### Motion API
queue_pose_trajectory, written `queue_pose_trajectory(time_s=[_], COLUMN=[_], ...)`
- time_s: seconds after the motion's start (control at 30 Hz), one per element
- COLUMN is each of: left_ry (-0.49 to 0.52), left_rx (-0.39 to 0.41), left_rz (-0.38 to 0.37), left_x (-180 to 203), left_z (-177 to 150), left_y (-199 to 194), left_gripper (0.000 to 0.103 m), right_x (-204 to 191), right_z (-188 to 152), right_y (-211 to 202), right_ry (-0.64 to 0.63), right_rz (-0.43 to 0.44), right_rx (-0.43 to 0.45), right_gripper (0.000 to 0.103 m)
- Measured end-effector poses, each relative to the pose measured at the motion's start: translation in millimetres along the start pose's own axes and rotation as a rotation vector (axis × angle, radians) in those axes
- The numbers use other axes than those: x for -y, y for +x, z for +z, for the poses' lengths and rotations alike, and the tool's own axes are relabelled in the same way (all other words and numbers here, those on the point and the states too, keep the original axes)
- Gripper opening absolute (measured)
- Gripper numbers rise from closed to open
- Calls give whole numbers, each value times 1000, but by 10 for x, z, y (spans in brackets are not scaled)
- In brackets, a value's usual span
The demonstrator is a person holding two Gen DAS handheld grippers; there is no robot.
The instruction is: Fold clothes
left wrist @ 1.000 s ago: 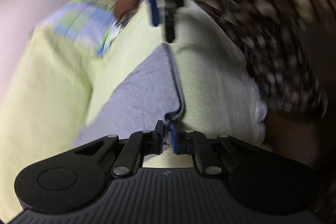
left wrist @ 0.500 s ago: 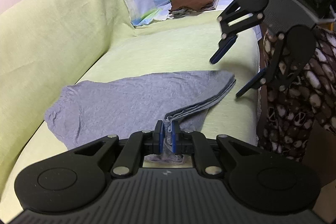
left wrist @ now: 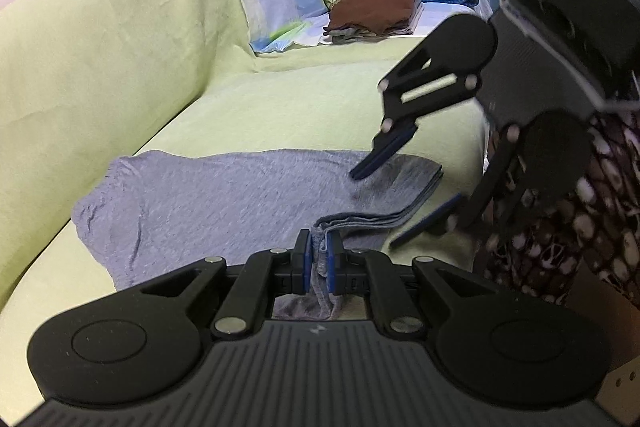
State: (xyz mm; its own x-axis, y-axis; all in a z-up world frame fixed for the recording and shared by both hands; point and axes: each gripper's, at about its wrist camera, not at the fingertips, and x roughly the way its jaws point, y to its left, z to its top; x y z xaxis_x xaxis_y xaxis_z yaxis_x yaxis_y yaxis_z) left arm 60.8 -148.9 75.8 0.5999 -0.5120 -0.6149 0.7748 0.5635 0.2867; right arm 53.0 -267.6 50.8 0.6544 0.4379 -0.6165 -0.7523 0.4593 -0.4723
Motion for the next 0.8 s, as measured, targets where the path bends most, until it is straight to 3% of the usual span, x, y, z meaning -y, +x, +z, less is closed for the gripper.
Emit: queue_pose_trajectory(time_s=[0.13, 0.37, 0.6, 0.8], left_ry=[-6, -12, -3, 1], left_rx=[2, 2, -6, -24], left_rz=[11, 10, 11, 14], left_x=[-26, 11, 45, 25], left_z=[-27, -91, -124, -146], left_y=[-26, -50, -42, 20], left_gripper=[8, 8, 8, 8], right_x=[-122, 9, -16, -93], right_z=[-60, -264, -449, -468], right_y=[25, -91, -218, -231], right_ry=[-110, -159, -220, -312], right_rz=[-67, -154, -192, -167], right_rx=[-19, -81, -97, -96], right_gripper=[44, 42, 35, 32])
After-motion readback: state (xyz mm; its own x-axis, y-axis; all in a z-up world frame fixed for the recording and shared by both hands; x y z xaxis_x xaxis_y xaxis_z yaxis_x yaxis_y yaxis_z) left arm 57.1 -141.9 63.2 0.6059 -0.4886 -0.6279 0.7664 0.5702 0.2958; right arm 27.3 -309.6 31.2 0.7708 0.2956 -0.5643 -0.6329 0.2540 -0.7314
